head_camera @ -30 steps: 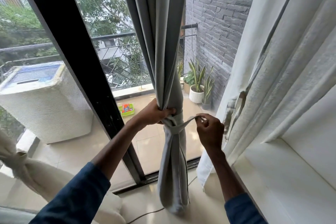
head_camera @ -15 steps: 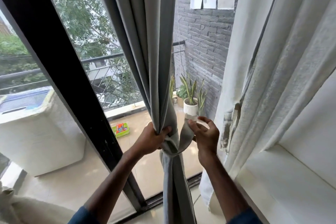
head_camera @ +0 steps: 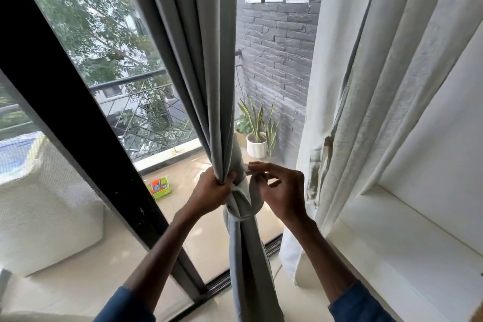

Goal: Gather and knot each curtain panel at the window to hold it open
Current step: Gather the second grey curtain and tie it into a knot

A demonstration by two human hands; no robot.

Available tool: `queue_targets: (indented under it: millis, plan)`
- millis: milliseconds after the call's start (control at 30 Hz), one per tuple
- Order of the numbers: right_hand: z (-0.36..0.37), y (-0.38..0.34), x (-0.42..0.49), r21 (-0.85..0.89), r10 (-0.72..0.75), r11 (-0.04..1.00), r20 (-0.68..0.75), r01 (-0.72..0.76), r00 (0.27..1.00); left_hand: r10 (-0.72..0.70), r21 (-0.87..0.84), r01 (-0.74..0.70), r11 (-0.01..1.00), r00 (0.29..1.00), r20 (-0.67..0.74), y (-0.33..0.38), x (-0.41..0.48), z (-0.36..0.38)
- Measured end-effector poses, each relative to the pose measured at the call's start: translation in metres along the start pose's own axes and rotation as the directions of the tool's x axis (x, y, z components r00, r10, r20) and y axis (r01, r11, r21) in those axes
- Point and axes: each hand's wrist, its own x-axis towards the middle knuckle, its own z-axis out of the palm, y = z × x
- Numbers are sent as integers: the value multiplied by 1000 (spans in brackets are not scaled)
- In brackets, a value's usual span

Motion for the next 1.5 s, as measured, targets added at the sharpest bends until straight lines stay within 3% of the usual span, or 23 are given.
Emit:
queue_targets:
  millis: [133, 400, 567, 733, 1033, 1100, 1233, 1367, 1500]
  plan:
    - [4, 2, 0, -71, -111, 991, 50, 114, 993, 42, 18, -42, 999, 999, 18, 3, 6, 0]
    - [17, 0, 31, -189, -183, 946, 359, 263, 915, 51, 55, -59, 997, 990, 132, 3, 15, -15]
    - [25, 3, 37, -387, -97, 874, 456, 295, 885, 27, 33, -34, 999, 982, 189, -3, 18, -26]
    - [33, 3, 43, -462, -91, 797, 546, 390, 833, 19, 22, -24, 999, 975, 222, -1, 18, -33]
    - [28, -20, 69, -561, 75, 622, 737, 546, 672, 47, -7, -46, 999, 974, 222, 10, 17, -17]
    - [25, -21, 67, -540, 7, 629, 724, 559, 690, 44, -15, -42, 999, 980, 194, 7, 18, -16]
    - [20, -17, 50, -497, -119, 729, 584, 470, 803, 36, -39, -29, 999, 981, 193, 3, 22, -26]
    - [16, -17, 43, -447, -234, 692, 605, 567, 761, 27, 9, -30, 1000, 979, 203, 3, 23, -25]
    - [22, -22, 59, -558, -80, 583, 683, 590, 726, 41, 7, -44, 999, 973, 229, 6, 24, -17]
